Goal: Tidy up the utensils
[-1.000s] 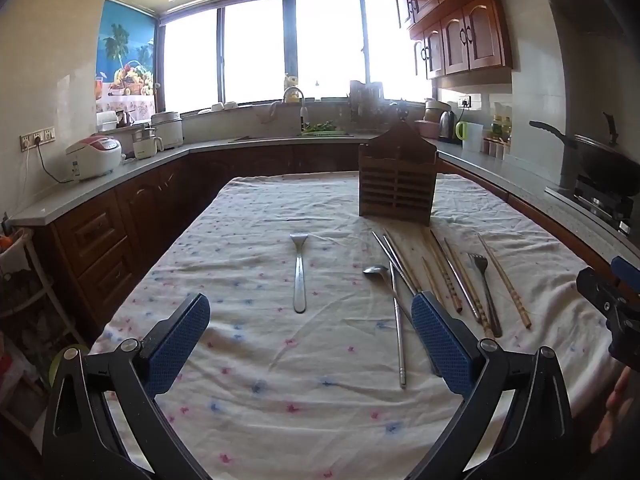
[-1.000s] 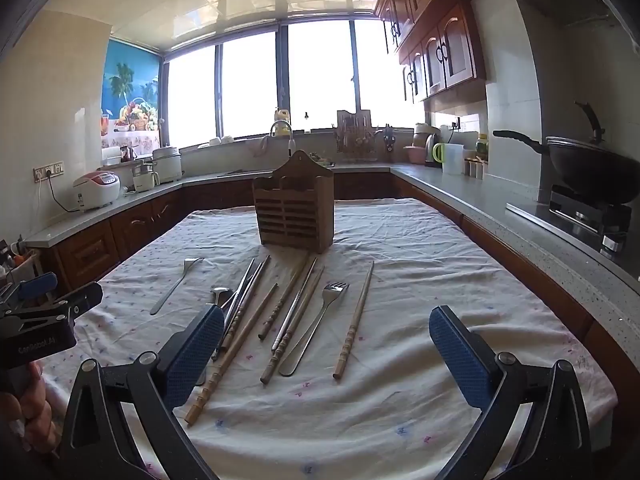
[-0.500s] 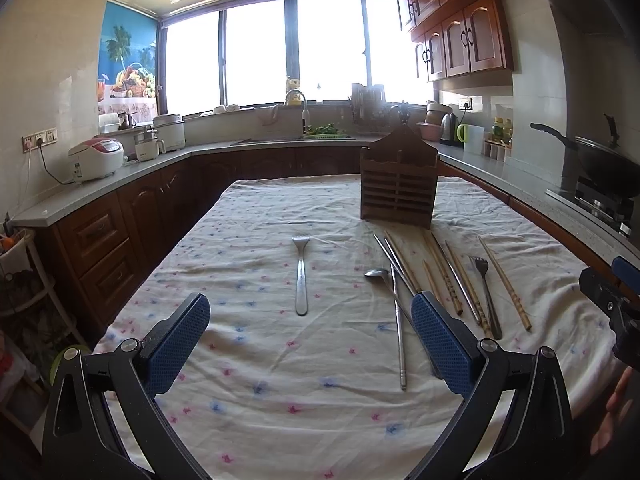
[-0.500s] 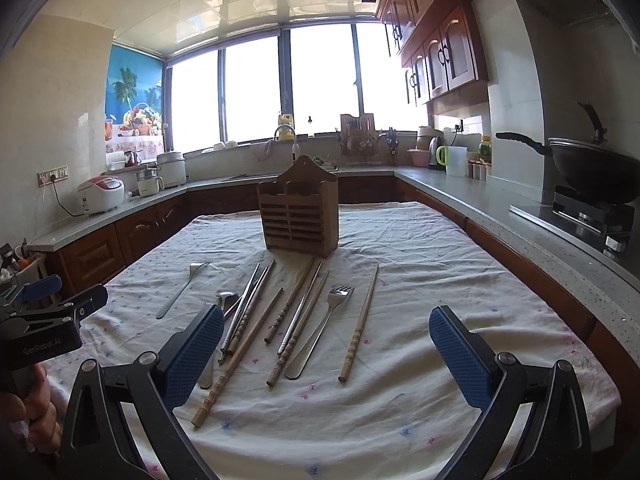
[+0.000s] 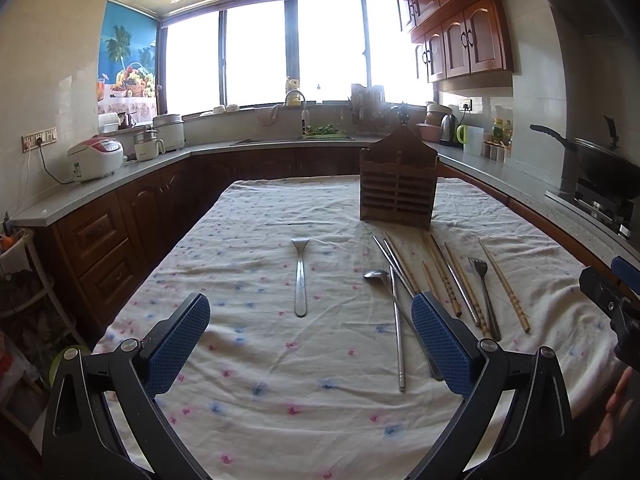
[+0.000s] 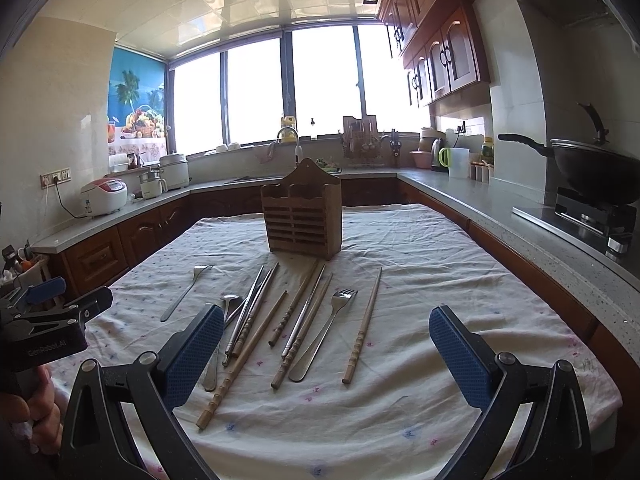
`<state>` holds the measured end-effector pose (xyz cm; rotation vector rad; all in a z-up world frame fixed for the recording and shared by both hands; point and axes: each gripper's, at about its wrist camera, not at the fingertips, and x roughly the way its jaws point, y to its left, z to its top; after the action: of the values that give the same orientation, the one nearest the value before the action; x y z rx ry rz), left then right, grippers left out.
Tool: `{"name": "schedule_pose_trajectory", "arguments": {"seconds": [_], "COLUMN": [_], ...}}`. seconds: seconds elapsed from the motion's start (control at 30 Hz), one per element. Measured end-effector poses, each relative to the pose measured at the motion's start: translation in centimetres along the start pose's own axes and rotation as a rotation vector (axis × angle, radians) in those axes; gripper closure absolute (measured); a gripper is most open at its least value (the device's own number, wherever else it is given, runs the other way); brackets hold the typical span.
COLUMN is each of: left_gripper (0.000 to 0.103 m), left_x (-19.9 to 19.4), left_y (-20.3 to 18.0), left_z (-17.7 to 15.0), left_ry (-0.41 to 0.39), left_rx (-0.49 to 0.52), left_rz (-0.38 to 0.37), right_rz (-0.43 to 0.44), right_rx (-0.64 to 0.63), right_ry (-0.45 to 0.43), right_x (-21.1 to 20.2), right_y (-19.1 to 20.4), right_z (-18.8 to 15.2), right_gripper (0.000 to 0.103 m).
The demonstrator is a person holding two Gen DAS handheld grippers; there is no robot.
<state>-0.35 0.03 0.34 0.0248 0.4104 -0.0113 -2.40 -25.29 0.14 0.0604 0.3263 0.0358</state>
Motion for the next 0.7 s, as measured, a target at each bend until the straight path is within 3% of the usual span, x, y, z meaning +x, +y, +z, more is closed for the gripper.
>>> {"name": "schedule_pose_trajectory", "arguments": {"seconds": [0.7], "left_gripper": [0.000], "left_x": [0.27], "left_y": [-0.23], "left_z": [0.06], "left_ry": [0.007], "left_rx": [0.005], "left_rz": [-0.013], "right_rz": [0.011], "right_rx": [0.002], "right_ry": [-0.001], "right_x": [0.12], "right_y": [-0.06], "right_z": [0.01], "right_gripper": [0.000]}}
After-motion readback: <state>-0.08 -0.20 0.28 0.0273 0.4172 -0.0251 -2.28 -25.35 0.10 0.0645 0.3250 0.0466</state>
